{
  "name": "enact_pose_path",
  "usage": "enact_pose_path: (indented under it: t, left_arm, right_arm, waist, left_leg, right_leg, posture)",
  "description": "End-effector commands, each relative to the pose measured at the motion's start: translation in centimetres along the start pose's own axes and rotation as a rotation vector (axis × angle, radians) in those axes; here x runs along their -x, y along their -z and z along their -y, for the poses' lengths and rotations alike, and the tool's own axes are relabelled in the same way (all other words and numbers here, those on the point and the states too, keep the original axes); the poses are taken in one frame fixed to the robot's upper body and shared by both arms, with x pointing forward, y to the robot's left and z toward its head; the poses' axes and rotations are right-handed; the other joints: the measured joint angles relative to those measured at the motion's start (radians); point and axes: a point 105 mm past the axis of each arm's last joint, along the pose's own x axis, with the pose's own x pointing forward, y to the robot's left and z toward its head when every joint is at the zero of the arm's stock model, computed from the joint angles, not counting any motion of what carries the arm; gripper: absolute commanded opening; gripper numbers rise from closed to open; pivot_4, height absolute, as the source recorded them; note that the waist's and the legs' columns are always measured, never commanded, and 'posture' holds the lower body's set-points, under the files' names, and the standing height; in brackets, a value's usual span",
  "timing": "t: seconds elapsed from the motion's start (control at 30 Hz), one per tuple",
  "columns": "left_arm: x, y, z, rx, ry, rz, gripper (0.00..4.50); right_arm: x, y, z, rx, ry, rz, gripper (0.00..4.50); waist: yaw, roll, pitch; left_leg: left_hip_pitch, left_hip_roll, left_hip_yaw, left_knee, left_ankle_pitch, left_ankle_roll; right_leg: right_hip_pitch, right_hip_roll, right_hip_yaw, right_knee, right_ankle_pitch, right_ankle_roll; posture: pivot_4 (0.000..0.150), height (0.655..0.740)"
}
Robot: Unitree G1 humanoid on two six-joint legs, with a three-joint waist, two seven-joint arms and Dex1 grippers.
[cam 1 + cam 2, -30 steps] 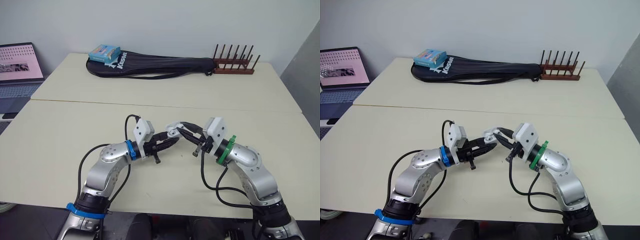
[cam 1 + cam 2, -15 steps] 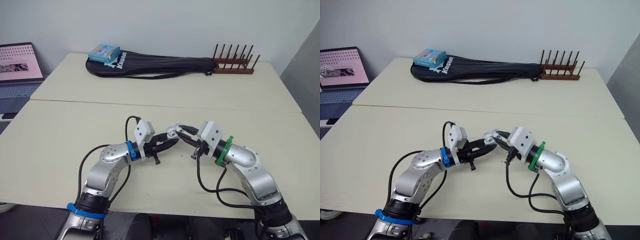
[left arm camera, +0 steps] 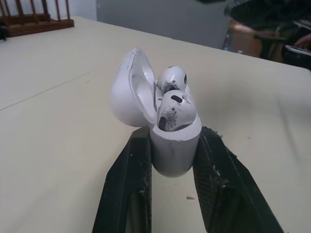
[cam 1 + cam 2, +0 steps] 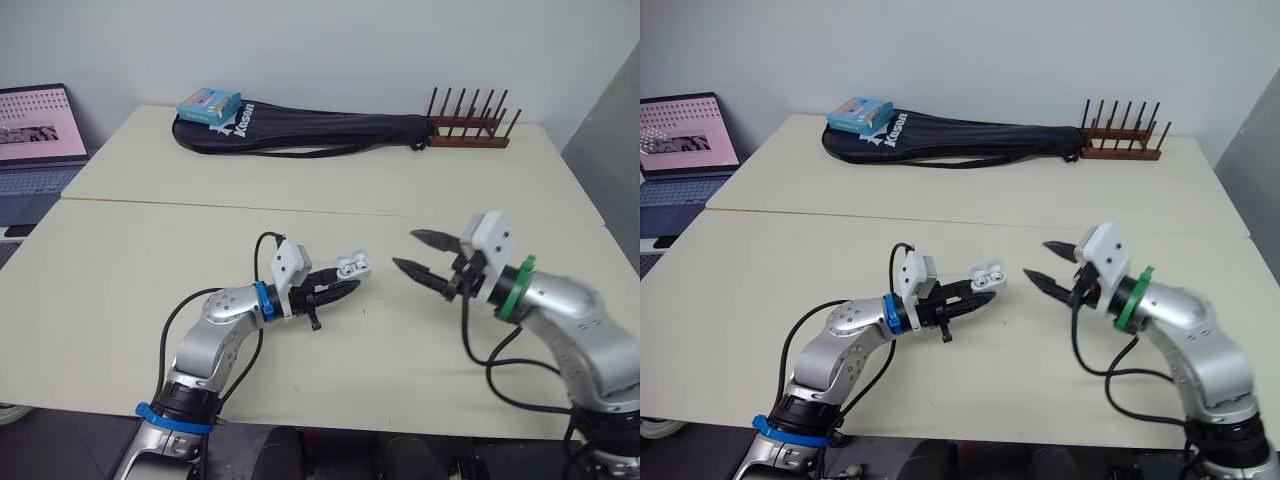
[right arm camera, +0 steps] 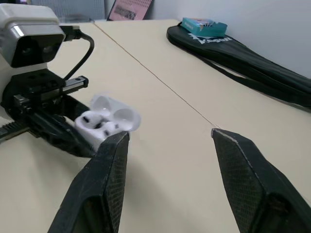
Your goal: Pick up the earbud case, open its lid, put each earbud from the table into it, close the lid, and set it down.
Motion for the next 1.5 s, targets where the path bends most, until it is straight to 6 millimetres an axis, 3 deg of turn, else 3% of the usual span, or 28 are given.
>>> enact_pose_path:
  t: [0.03, 0.23, 0.47, 0.73, 0.93, 1.17, 1.37, 1.5]
  left_arm:
    - [-1.1, -1.0, 1.5, -0.01, 0.138, 0.023, 0.79]
    - [-2.3, -1.2, 3.3, 0.004, 0.316, -0.006, 0.79]
    - [-2.7, -1.0, 3.3, 0.024, 0.348, -0.018, 0.79]
    - [-2.8, -1.0, 2.8, 0.021, 0.314, -0.013, 0.79]
    - [-2.9, -1.0, 2.4, 0.056, 0.289, -0.008, 0.79]
    - [-3.7, 1.7, 0.5, 0.383, 0.202, -0.203, 0.79]
    - [-4.9, 2.8, -0.9, 0.593, 0.154, -0.279, 0.79]
    - [-3.9, 4.3, -1.5, 0.602, 0.119, -0.355, 1.99]
  right_arm:
    - [0.3, -0.9, 1.2, 0.058, -0.04, -0.027, 2.2]
    - [0.0, 1.0, 1.1, 0.091, -0.234, -0.199, 0.01]
    - [-0.6, 0.2, -1.2, 0.018, -0.398, -0.186, 0.0]
    - [0.9, 0.4, -4.6, -0.064, -0.546, -0.224, 0.0]
    - [1.1, 1.0, -5.0, -0.078, -0.514, -0.243, 0.0]
    - [2.6, 1.5, -4.3, -0.05, -0.369, -0.227, 0.0]
    - [4.1, 4.2, -5.1, 0.102, -0.301, -0.312, 0.0]
    - [4.3, 4.6, -5.5, 0.128, -0.296, -0.321, 0.0]
  waist:
    - [0.0, 0.0, 0.0]
    - [-0.001, 0.0, 0.0]
    - [-0.001, 0.0, 0.0]
    - [0.0, 0.0, 0.0]
    - [0.0, 0.0, 0.0]
    - [0.001, 0.0, 0.0]
    - [0.001, 0.0, 0.0]
    - [-0.006, 0.0, 0.0]
  left_leg:
    - [0.0, 0.0, 0.0, 0.0, 0.0, 0.0]
    - [0.0, 0.0, 0.001, -0.001, 0.0, 0.0]
    - [-0.001, 0.0, 0.0, -0.001, 0.0, 0.0]
    - [-0.002, 0.0, -0.001, -0.001, 0.0, 0.0]
    - [-0.002, 0.0, -0.001, 0.0, 0.0, 0.0]
    - [-0.003, -0.001, -0.004, 0.0, 0.0, 0.0]
    - [-0.004, -0.002, -0.005, 0.0, 0.0, 0.0]
    - [-0.003, -0.002, -0.004, 0.0, 0.0, 0.0]
  right_leg:
    - [0.0, 0.0, 0.0, 0.0, 0.0, 0.0]
    - [-0.001, 0.0, 0.001, -0.001, 0.0, 0.0]
    - [-0.001, 0.0, 0.0, -0.001, 0.0, 0.0]
    - [-0.001, 0.0, -0.001, -0.001, 0.0, 0.0]
    - [-0.001, 0.0, -0.001, -0.001, 0.0, 0.0]
    - [-0.001, 0.0, -0.003, -0.001, 0.0, 0.0]
    - [-0.002, -0.001, -0.004, -0.002, 0.0, 0.001]
    - [-0.002, 0.0, -0.003, -0.001, 0.0, 0.001]
  posture:
    - [0.15, 0.6787]
    - [0.15, 0.6787]
    - [0.15, 0.6787]
    - [0.15, 0.6787]
    - [0.15, 0.6787]
    - [0.15, 0.6787]
    - [0.15, 0.6787]
    - [0.15, 0.6787]
